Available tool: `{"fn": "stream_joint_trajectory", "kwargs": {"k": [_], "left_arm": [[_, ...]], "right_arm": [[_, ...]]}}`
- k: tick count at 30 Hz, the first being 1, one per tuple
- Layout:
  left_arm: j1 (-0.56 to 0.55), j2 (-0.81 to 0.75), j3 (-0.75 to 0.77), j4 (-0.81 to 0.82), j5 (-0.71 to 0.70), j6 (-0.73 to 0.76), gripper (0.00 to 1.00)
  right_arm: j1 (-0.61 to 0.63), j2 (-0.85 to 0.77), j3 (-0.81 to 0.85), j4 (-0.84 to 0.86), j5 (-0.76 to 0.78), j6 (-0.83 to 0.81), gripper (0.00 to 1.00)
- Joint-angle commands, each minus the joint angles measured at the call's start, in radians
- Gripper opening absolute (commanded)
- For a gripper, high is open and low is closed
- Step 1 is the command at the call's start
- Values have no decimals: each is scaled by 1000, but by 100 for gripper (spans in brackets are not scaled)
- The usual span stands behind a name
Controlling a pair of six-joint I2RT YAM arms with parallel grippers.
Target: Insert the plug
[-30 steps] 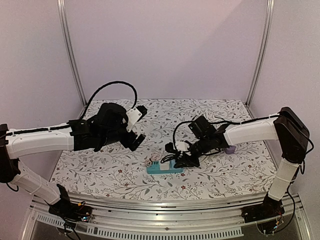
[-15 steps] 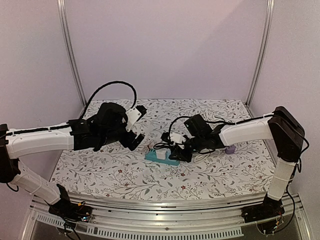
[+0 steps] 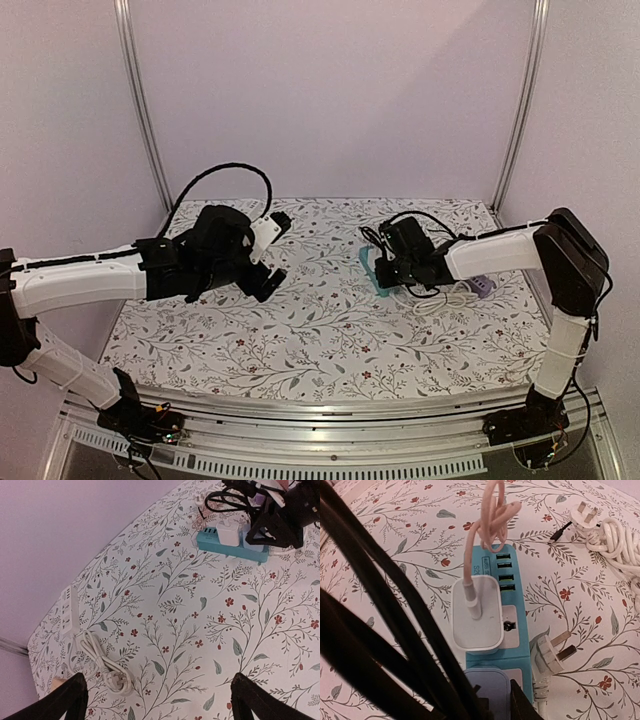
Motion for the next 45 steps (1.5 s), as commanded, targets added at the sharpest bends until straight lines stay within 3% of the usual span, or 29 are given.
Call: {"fn": "stream_joint_trajectory", "kwargs": {"k": [1, 6, 20, 21, 24, 27, 30, 35, 37, 41, 45], "left_arm": [[16, -26, 26, -21, -5, 14, 100], [17, -30, 22, -20, -4, 17, 99], [19, -60, 10, -39, -21, 7, 99], [19, -61, 10, -38, -22, 7, 99], [19, -58, 7, -36, -21, 5, 99], [19, -53, 8, -34, -15, 4, 99], [20, -48, 13, -36, -10, 4, 100], [20, -47, 20, -35, -4, 6, 100], [20, -49, 19, -37, -5, 7, 100], [32, -45, 13, -34, -3, 1, 100], [145, 1, 55, -115, 18, -122, 100]], "right_arm": [[-5, 5, -111, -131, 204, 265, 0], [-19, -52, -145, -128, 240, 255, 0], [-109, 60, -29, -74, 141, 263, 2], [-108, 60, -28, -75, 135, 261, 6], [-108, 50, -30, -80, 116, 259, 35], [-108, 31, -27, -95, 109, 248, 49], [-107, -5, -22, -109, 99, 226, 73], [-104, -77, -4, -152, 102, 176, 85], [-100, -109, 2, -168, 88, 157, 98], [-98, -176, 0, -214, 75, 123, 99], [-98, -272, -4, -273, 92, 101, 99]]}}
